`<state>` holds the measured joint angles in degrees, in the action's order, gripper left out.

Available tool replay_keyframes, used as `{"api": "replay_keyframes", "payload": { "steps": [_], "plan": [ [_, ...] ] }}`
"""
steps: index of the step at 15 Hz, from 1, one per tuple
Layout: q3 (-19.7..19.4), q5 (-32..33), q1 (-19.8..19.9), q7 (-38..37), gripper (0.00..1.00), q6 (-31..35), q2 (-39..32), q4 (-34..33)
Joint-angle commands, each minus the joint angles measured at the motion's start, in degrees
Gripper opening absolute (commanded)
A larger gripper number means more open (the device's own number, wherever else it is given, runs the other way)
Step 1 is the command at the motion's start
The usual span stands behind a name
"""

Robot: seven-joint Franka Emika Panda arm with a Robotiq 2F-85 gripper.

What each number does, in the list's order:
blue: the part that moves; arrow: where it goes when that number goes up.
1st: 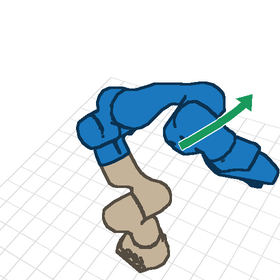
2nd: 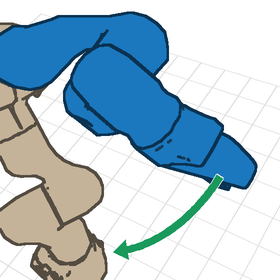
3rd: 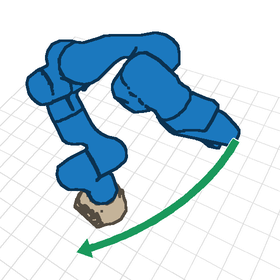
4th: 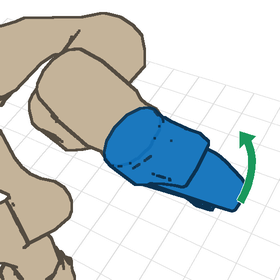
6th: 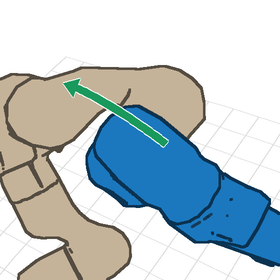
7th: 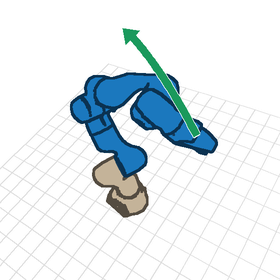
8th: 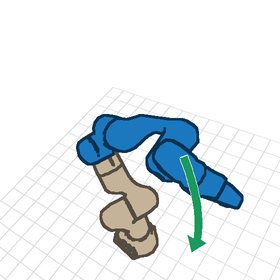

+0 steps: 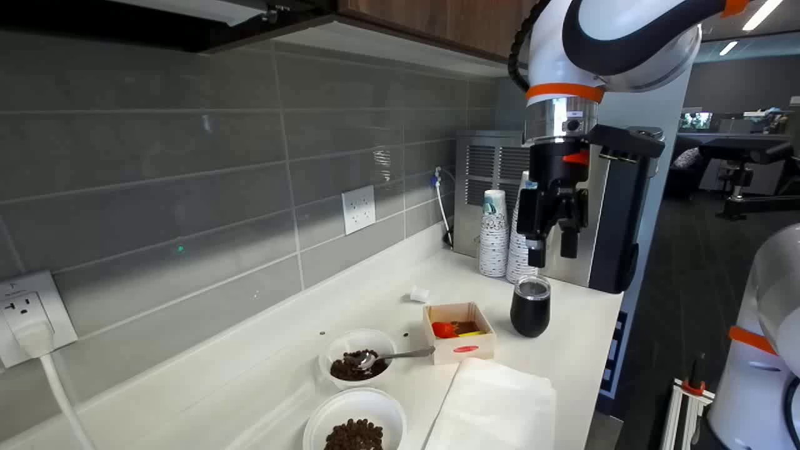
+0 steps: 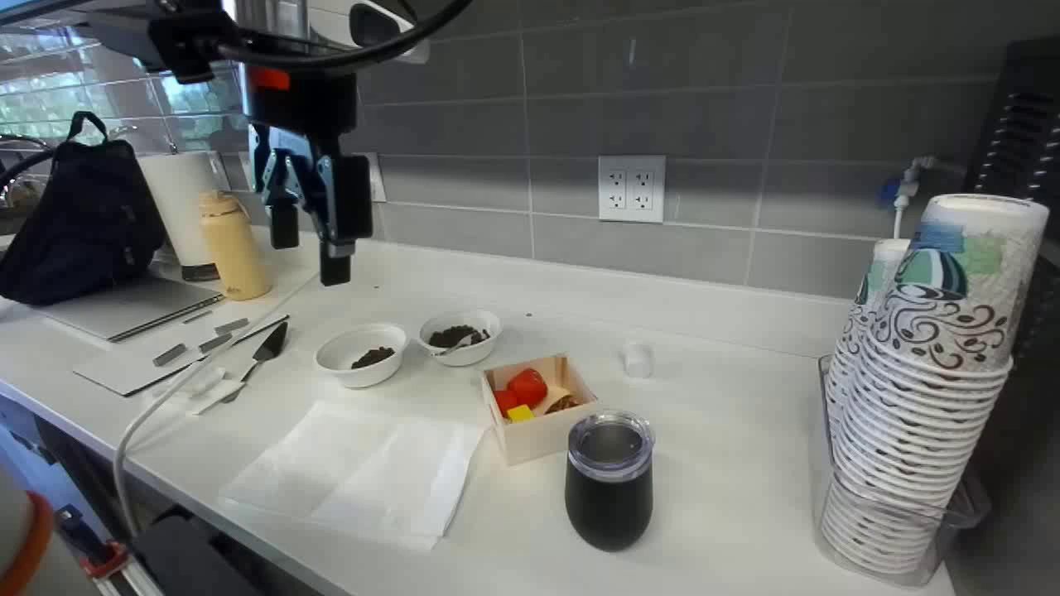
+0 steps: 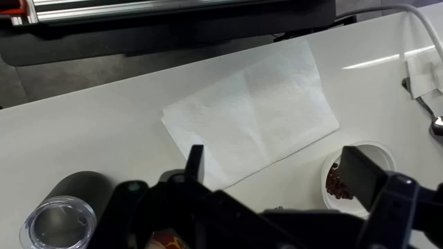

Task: Remove the clear lid from the black thermos.

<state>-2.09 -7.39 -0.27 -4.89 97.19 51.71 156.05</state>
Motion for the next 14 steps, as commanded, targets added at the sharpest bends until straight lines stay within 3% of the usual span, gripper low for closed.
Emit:
{"api": "replay_keyframes", "payload": {
  "steps": [1,9,14],
  "plan": [
    [0.7,-0.5,0.9,0.6,1.0,-0.2,-0.1,-0.1],
    [0.7,-0.5,0.9,0.6,1.0,-0.2,-0.1,-0.1],
    [-2.2,3.8,6.4,0.7,1.0,2.5,-3.3,-1.5]
  ]
}}
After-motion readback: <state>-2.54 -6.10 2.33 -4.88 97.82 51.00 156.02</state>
